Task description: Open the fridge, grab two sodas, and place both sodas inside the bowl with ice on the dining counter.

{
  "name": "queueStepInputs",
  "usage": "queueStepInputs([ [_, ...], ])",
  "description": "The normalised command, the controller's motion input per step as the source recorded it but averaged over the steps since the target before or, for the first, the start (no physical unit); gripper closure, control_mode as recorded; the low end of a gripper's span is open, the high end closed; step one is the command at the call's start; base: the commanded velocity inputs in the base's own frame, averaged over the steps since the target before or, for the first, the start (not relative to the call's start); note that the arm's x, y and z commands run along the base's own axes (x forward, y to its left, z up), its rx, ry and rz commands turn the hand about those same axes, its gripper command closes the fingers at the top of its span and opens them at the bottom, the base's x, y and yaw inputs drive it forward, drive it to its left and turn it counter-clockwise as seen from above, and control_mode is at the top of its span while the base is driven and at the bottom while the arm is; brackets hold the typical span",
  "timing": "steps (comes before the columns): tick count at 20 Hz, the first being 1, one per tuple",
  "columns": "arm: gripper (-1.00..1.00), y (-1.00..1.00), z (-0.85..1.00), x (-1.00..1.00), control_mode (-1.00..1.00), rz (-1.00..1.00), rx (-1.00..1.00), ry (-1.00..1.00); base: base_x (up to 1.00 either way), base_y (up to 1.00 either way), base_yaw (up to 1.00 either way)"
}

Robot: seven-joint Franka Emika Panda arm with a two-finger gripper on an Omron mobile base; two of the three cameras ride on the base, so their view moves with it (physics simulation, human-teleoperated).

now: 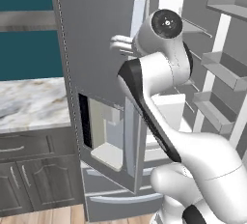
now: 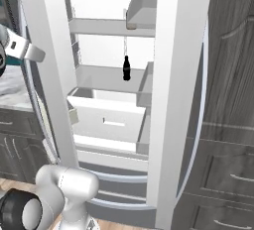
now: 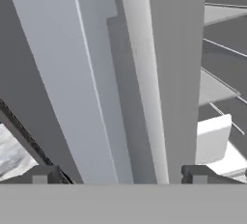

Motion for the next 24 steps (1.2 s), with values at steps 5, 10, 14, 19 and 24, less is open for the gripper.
queueStepInputs([
  [5, -1.0, -0.77, -0.01, -0.89, -1.0, 0.0, 0.21, 0.0, 0.0, 0.0, 0.0],
  [10, -1.0, -0.61, 0.0, -1.0, -1.0, 0.0, 0.22, 0.0, 0.0, 0.0, 0.0],
  [14, -1.0, -0.35, 0.02, -0.9, -1.0, 0.01, 0.19, 0.03, 0.0, 0.0, 0.0],
  [19, -1.0, 0.39, 0.06, -0.17, -1.0, 0.13, 0.05, 0.19, 0.0, 0.0, 0.0],
  [24, -1.0, 0.25, 0.21, -0.09, -1.0, 0.11, 0.0, 0.06, 0.0, 0.0, 0.0],
])
